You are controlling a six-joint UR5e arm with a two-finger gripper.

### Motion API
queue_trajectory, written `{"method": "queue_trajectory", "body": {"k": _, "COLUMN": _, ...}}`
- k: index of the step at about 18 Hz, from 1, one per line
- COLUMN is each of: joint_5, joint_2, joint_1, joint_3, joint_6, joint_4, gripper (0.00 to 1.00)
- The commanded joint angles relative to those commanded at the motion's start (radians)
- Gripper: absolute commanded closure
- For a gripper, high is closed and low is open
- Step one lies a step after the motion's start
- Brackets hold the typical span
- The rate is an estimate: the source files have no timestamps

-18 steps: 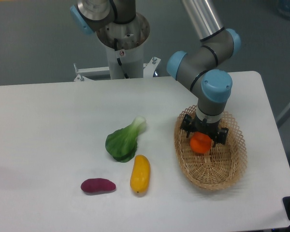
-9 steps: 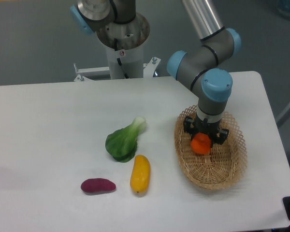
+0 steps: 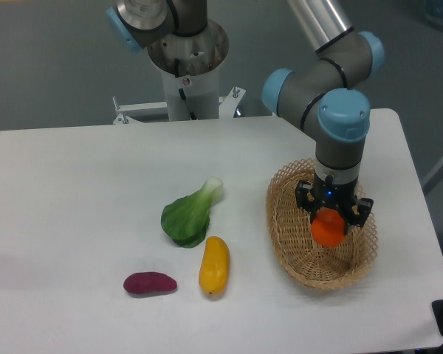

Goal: Pick up the orange from the basket
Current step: 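Lift the held orange up and out over the basket rim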

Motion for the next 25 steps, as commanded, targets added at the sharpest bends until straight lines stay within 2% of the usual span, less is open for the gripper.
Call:
{"method": "queue_trajectory", "body": {"k": 2, "joint_5": -0.078, "joint_2": 0.044, "joint_1": -0.027, "joint_3": 0.009, "joint_6": -0.084, "joint_4": 0.000, "gripper": 0.47}}
{"method": "queue_trajectory", "body": {"k": 5, "joint_5": -0.095, "joint_2": 0.087, "joint_1": -0.075, "joint_3": 0.011, "joint_6": -0.167, "joint_4": -0.003, "gripper": 0.47}}
{"method": "queue_trajectory", "body": {"k": 7, "joint_5": -0.100, "joint_2": 0.094, "joint_1": -0.106, "joint_3": 0.009, "joint_6": -0.187, "joint_4": -0.003, "gripper": 0.47}}
{"method": "queue_trajectory", "body": {"k": 9, "joint_5": -0.100, "joint_2": 0.127, "joint_1": -0.129, "joint_3": 0.006, "joint_6": -0.212, "joint_4": -0.005, "gripper": 0.47}}
{"method": "queue_trajectory", "body": {"k": 13, "joint_5": -0.094, "joint_2": 0.143, "joint_1": -0.132, "joint_3": -0.005, "joint_6": -0.214, "joint_4": -0.060, "gripper": 0.47}}
{"method": "queue_trajectory", "body": {"k": 25, "joint_5": -0.091, "joint_2": 0.131, "joint_1": -0.137, "joint_3": 0.009, "joint_6": -0.201, "joint_4": -0.052, "gripper": 0.47}}
